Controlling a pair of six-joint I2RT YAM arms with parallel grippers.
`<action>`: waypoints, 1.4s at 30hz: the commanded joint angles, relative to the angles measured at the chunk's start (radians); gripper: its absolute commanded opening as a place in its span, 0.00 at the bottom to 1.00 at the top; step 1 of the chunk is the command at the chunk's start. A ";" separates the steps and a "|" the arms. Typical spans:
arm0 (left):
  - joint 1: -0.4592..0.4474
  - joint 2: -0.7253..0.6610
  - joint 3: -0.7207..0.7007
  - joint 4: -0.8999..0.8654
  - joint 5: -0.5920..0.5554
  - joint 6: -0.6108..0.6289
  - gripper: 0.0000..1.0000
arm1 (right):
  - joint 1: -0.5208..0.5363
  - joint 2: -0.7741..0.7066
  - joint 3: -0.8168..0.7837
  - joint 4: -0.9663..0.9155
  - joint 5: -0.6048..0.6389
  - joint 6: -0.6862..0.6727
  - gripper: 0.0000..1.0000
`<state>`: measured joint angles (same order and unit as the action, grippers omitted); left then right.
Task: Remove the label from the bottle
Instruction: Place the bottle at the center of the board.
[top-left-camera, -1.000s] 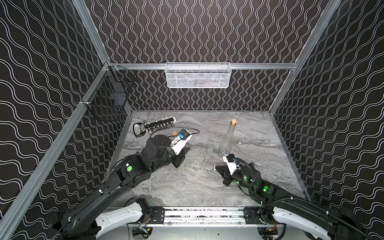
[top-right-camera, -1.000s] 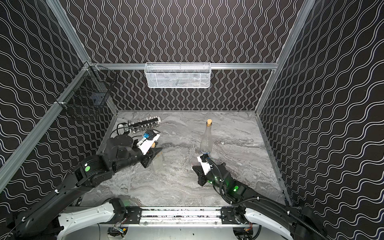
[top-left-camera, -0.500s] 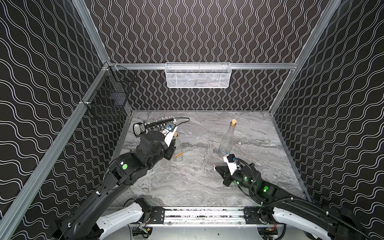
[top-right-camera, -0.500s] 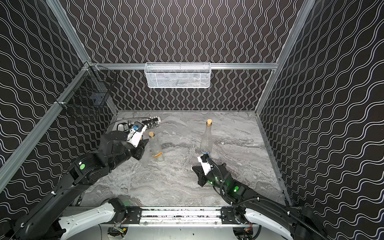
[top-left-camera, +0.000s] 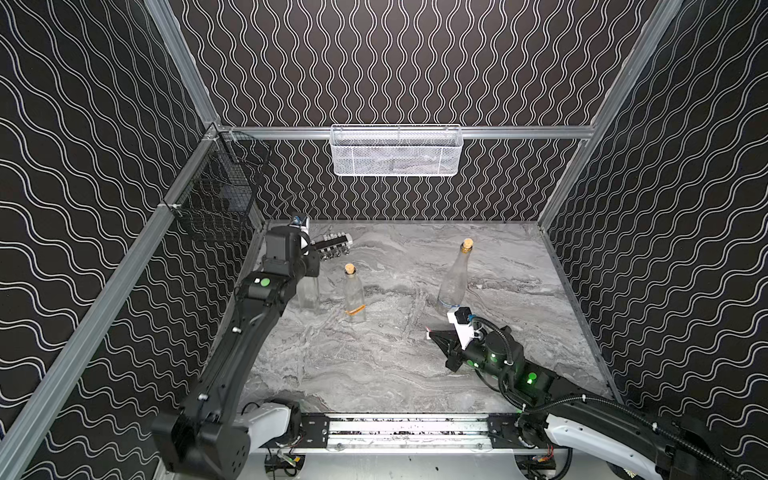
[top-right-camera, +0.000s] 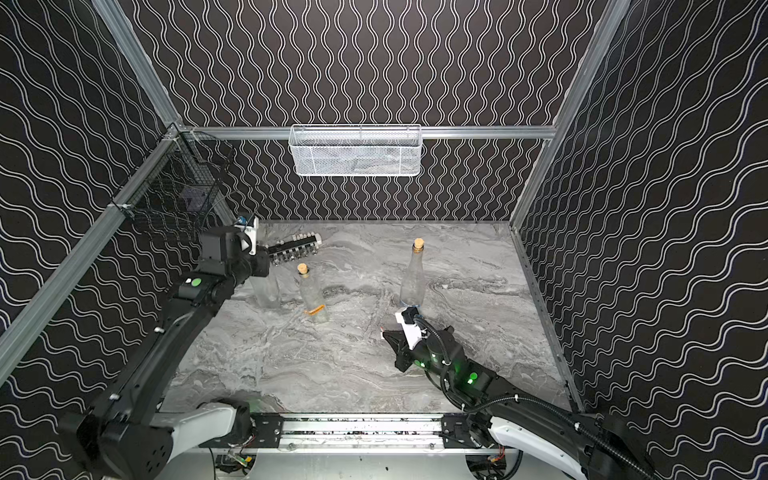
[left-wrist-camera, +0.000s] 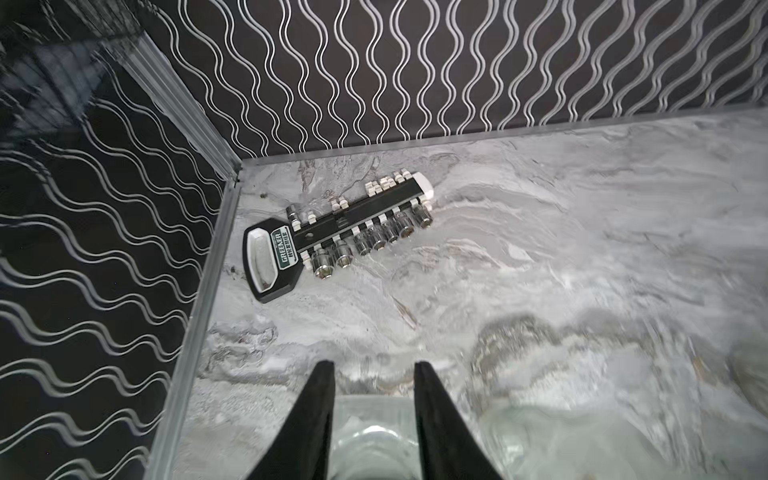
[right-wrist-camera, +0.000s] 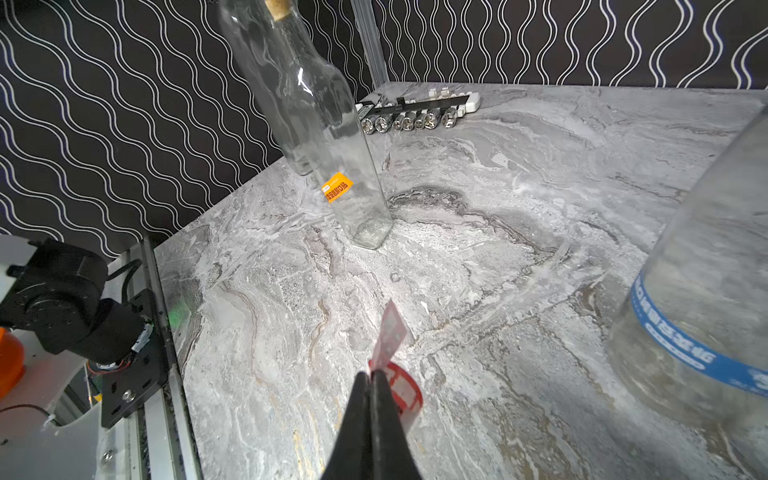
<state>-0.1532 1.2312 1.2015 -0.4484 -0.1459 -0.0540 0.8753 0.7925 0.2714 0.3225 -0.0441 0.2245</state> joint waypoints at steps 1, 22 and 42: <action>0.036 0.080 0.025 0.229 0.094 -0.083 0.00 | -0.001 -0.002 -0.006 0.052 -0.017 0.007 0.00; -0.066 0.536 0.267 0.419 0.157 -0.107 0.00 | -0.004 0.106 0.015 0.079 -0.022 0.013 0.00; -0.146 0.644 0.358 0.396 0.133 -0.009 0.54 | -0.006 0.105 0.030 0.055 -0.013 0.002 0.00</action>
<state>-0.2974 1.8736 1.5463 -0.0540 -0.0185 -0.0784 0.8696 0.8986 0.2935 0.3607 -0.0605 0.2272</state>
